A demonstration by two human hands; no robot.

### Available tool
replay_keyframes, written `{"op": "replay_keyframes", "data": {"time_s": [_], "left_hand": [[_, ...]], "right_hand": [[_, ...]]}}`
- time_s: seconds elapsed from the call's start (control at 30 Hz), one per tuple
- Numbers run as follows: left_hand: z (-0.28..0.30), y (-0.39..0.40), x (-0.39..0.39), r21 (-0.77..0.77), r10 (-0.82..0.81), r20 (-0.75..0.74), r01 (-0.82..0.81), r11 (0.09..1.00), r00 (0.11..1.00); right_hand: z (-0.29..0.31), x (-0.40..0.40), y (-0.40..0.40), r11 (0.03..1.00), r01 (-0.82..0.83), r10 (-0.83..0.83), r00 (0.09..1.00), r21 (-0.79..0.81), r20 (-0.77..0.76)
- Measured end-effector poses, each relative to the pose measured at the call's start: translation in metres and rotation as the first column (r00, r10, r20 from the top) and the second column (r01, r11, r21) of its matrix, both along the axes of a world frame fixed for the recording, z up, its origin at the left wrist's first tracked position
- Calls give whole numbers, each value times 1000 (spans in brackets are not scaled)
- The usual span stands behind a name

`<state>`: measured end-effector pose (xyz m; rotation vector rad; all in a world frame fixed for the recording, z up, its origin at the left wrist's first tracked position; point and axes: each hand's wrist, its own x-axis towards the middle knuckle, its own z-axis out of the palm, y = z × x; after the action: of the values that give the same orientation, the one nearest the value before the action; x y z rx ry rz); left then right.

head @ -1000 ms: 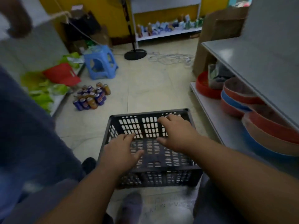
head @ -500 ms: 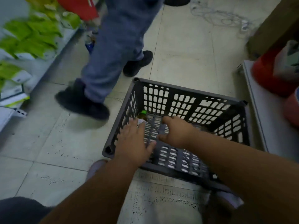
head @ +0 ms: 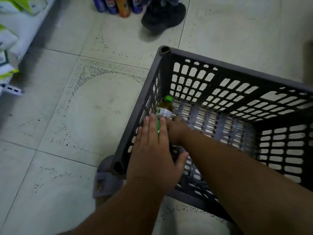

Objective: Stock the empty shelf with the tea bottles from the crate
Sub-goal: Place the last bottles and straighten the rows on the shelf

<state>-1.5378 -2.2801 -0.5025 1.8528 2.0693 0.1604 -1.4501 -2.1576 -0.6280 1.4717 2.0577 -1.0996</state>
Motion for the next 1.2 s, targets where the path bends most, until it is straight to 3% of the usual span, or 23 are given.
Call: {"op": "replay_keyframes", "data": {"time_s": [0.1,0.2,0.27,0.37,0.43,0.53,0.7,0.83,1.03,1.13,1.2], "left_hand": [[1,0,-1,-42,4,-4,-4,999,1000],[3,-1,0,-60,-6,-15,5,998,1000],[3,-2,0,-53,-3,-17,2,999,1000],[2,-2,0,-43,-7,-33,6,999,999],[2,-3,1,-48,-11,-36,9,999,999],[1,-2,1,-53,-12,-42,10,999,999],[0,-2,0,-43,-14,-26,13,999,1000],[-2,-2,1,-38,-22,-28,21,999,999],[6,-3,-1,-52,-48,-17,47,998,999],[29,-11,5,-15,-40,103,42,999,994],[57,-18,16,22,-69,193,66,998,979]], "right_hand": [[-8,18,-2,999,12,-10,999,43,-48],[-15,50,-5,958,242,-224,967,157,-119],[-19,60,-7,886,459,-443,881,71,-164],[-25,58,-2,672,732,-739,654,-112,-159],[-30,54,2,576,805,-818,567,-146,-101],[-37,53,7,514,837,-856,515,-189,-50],[-32,63,2,533,821,-844,502,-203,-187],[6,68,-4,574,785,-803,485,-231,-345],[119,84,-13,704,671,-669,517,-232,-534],[181,97,-25,737,649,-603,504,-190,-619],[223,107,-40,730,654,-584,447,-197,-678]]}}
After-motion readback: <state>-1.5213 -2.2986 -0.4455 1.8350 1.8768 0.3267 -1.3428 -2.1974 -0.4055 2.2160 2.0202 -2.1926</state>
